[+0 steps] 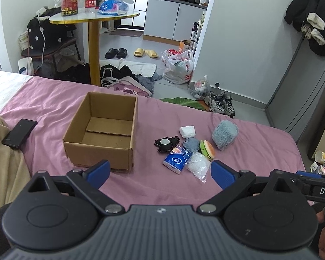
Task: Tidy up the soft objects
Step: 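Grasp the blue tissue pack with the left tool while the right tool grasps the bubble-wrap bag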
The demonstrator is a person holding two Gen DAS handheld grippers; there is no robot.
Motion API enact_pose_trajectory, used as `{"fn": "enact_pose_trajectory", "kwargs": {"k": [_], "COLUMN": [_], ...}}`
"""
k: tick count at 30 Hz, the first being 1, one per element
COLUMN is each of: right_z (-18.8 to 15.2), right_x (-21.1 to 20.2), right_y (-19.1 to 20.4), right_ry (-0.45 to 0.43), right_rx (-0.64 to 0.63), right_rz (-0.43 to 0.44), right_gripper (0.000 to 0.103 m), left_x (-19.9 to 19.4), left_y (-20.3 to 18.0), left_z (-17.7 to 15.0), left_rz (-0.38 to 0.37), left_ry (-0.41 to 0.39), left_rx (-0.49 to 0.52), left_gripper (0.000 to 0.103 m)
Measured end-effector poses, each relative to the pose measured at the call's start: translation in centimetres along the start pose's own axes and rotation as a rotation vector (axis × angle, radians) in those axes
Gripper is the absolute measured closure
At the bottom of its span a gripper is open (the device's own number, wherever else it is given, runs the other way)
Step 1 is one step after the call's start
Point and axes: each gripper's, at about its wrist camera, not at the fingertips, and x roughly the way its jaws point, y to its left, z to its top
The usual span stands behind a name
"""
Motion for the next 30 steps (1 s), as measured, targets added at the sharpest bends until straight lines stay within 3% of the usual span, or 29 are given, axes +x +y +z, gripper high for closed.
{"fn": "enact_pose_trajectory", "kwargs": {"k": [9, 16, 21, 30], "right_z": [0.8, 1.7, 2.5, 3.3], "right_x": [4.0, 7.3, 9.4, 13.1], "right_y": [-1.7, -3.0, -3.4, -4.7], "right_ry": [0.050, 0.099, 0.127, 0.169], "right_rx": [0.074, 0.159, 0.198, 0.310], "right_rz": [0.013, 0.035, 0.043, 0.045], "right_gripper": [0.009, 0.020, 0.020, 0.023], "left_x": [4.3, 8.1, 10.8, 15.7], "left_y": [-1.0, -1.1, -1.1, -1.7], "left_z": [0.5, 1.1, 1.7, 2.6], "left_rz": [-0.017, -0.031, -0.039, -0.032], "left_ry": [0.037, 0.085, 0.126, 0.201], "left_rx": [-0.005, -0.040, -0.056, -0.060], "left_gripper": [0.013, 0.034, 0.042, 0.044]}}
